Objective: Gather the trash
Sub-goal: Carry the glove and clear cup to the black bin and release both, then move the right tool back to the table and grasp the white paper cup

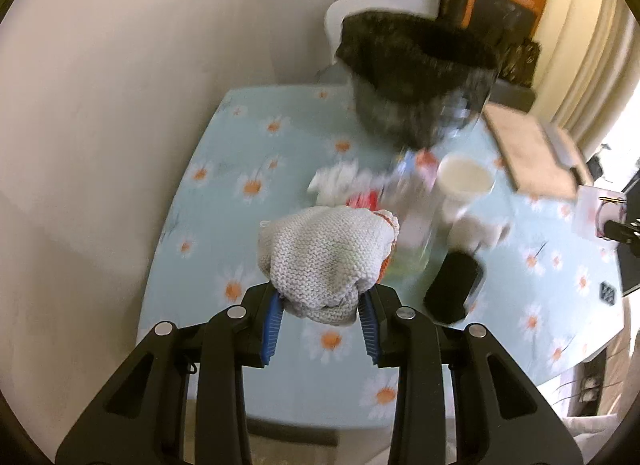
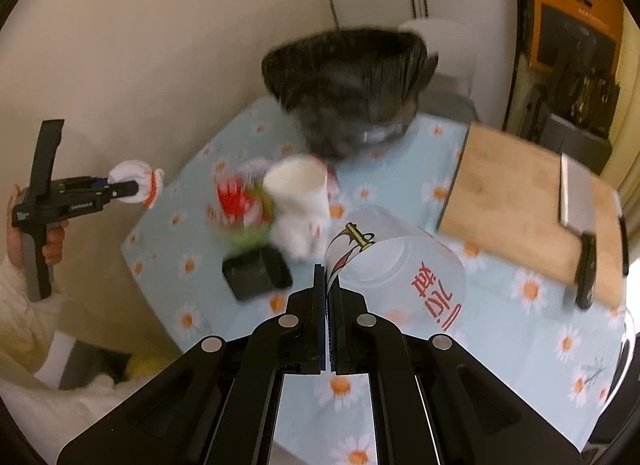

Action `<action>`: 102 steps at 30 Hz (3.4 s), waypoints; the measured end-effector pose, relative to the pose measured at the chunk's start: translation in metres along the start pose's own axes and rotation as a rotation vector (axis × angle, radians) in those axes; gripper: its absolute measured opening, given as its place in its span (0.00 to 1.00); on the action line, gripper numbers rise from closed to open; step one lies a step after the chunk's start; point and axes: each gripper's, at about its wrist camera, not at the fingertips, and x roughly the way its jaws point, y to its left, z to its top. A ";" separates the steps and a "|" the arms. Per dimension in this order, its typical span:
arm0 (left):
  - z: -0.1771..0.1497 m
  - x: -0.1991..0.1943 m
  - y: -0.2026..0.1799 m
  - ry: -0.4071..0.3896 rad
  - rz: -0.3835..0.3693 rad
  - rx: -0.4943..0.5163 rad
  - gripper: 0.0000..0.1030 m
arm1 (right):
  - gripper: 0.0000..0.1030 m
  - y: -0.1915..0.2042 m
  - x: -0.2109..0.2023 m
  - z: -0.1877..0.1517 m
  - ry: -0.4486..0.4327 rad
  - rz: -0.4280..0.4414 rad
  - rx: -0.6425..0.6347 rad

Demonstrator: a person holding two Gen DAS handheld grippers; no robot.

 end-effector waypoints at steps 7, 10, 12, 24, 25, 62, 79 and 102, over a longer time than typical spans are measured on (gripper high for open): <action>0.077 0.005 0.001 -0.092 -0.062 0.098 0.34 | 0.01 0.008 -0.005 0.074 -0.106 -0.043 0.025; 0.113 0.010 -0.002 -0.117 -0.079 0.147 0.34 | 0.01 0.011 -0.001 0.104 -0.136 -0.067 0.027; 0.136 0.013 -0.003 -0.125 -0.090 0.182 0.34 | 0.01 0.014 0.002 0.121 -0.150 -0.077 0.028; 0.234 0.058 -0.035 -0.164 -0.190 0.388 0.34 | 0.01 0.024 0.050 0.202 -0.123 -0.129 0.004; 0.238 0.062 -0.038 -0.161 -0.196 0.400 0.34 | 0.01 0.024 0.055 0.207 -0.118 -0.139 0.004; 0.181 0.076 -0.012 -0.137 -0.147 0.300 0.94 | 0.85 0.025 0.091 0.181 -0.017 -0.256 -0.062; 0.110 0.067 0.016 -0.060 -0.102 0.158 0.94 | 0.85 0.035 0.130 0.127 0.138 -0.097 -0.100; 0.032 0.080 0.014 0.014 -0.139 -0.010 0.94 | 0.85 0.027 0.194 0.078 0.215 0.067 -0.269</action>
